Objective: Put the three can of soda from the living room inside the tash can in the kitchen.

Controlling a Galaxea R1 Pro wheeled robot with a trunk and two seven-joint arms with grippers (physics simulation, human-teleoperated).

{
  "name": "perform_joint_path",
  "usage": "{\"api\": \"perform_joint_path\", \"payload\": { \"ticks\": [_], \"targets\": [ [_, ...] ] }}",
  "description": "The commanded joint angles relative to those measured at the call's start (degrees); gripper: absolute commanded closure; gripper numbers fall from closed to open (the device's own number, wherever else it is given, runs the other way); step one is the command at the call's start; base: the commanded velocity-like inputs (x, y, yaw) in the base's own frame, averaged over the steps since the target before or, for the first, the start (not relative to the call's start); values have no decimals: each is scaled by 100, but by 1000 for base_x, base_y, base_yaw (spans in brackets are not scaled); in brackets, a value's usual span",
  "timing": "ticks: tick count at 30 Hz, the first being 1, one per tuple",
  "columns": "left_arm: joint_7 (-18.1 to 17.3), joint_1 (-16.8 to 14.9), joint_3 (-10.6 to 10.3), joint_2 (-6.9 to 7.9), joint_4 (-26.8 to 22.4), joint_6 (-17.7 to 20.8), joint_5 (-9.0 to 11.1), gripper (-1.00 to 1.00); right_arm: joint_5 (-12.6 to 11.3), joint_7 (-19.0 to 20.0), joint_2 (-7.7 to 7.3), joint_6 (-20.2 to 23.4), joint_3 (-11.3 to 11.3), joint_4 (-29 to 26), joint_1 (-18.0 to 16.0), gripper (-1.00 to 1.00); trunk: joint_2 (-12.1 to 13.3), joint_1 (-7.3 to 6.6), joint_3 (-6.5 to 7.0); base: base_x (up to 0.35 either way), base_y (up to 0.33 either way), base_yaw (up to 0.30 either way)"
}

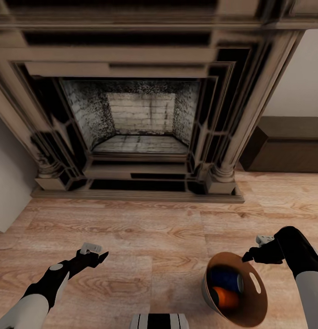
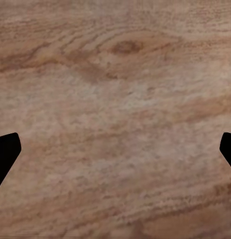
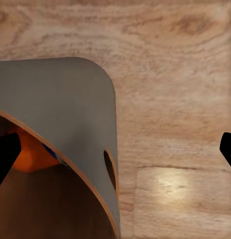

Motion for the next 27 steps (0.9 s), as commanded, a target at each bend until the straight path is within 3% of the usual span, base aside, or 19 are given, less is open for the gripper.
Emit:
{"api": "perform_joint_path", "payload": {
  "ticks": [1,9,27],
  "targets": [
    [14,0,0,1,32,1,1,-100,0,0,3,0,1,-4,0,-100,2,-2,23,0,0,0],
    [183,0,0,2,168,17,-3,-100,-8,0,35,0,-6,-26,13,-100,12,-23,200,0,0,0],
    [202,0,0,3,176,23,-4,-100,-70,2,38,0,-38,-106,236,-100,36,-69,599,0,0,0]
  ]
}}
